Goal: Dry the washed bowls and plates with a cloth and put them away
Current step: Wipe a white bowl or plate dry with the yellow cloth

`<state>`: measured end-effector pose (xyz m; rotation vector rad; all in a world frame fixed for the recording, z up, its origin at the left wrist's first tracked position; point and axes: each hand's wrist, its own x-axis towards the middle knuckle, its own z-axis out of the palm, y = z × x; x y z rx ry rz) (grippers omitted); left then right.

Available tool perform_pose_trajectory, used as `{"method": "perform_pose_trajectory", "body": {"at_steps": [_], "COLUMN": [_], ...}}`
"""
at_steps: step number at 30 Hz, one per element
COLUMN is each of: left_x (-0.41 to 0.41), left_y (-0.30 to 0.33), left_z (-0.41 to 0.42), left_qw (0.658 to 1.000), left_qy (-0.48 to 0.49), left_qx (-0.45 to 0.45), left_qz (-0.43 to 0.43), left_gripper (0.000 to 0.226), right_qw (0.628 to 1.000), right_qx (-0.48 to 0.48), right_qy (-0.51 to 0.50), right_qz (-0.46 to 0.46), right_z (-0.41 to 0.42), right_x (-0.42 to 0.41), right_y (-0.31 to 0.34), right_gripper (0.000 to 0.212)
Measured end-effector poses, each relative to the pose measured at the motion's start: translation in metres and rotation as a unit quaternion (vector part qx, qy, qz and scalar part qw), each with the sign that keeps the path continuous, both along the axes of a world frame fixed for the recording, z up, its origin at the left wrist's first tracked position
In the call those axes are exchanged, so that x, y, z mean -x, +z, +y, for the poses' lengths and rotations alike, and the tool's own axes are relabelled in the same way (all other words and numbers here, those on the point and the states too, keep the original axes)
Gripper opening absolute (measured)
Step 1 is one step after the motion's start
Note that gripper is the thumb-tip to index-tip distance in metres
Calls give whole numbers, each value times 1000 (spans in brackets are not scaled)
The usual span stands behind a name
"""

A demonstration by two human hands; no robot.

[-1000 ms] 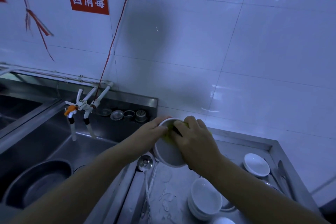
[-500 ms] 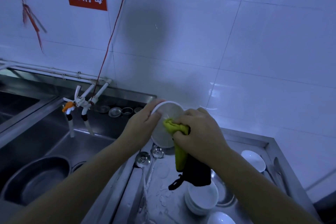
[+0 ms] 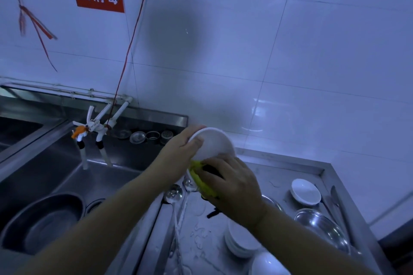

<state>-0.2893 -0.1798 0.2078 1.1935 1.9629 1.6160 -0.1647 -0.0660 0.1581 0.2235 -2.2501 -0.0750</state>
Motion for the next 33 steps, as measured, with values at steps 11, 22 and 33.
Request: {"method": "perform_pose_trajectory", "body": {"at_steps": [11, 22, 33], "left_x": [-24, -13, -36], "left_y": [-35, -8, -31], "left_z": [-1, -17, -16], "left_qw": [992, 994, 993], "left_qy": [88, -34, 36], "left_qx": [-44, 65, -55], "left_qz": [-73, 77, -103], "left_gripper": [37, 35, 39], "right_qw": [997, 982, 999], "right_qx": [-4, -178, -31], "right_qy": [-69, 67, -36], "right_qz": [42, -18, 22], "right_z": [-3, 22, -8], "right_x": [-5, -15, -9], "right_y": [-8, -2, -10], "right_gripper": [17, 11, 22]}}
